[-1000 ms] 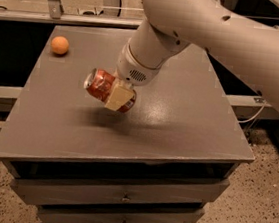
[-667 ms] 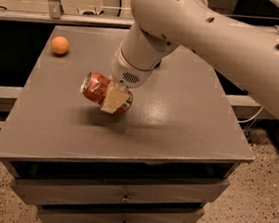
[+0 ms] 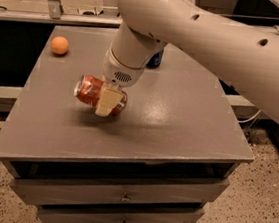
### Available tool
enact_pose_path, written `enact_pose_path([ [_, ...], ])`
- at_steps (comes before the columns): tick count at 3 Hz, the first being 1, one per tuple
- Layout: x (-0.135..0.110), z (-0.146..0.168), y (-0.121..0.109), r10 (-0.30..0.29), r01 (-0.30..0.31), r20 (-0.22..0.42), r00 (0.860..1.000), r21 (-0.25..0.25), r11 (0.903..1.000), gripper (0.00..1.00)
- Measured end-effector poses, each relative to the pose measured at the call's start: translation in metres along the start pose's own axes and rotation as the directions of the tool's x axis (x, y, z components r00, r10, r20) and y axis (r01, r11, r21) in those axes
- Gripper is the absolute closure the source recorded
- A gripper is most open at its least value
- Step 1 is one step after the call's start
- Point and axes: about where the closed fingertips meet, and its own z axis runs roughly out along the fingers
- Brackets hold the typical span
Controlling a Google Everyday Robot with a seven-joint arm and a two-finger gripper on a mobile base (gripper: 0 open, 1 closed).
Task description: Knock coke can over
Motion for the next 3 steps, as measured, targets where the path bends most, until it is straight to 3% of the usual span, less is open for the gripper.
enact_pose_path([
  [1,-0.003,-0.002,0.001,-0.007,0.007,0.005,1.000,-0.002,1.0000,0.00],
  [2,-0.008,-0.012,0.003,-0.003,0.003,0.061,0.998,0.002,1.0000,0.00],
  [3,-0.002,-0.029,0.002,0.020,-0.022,0.167,0.986,0.014,0.9997,0.00],
])
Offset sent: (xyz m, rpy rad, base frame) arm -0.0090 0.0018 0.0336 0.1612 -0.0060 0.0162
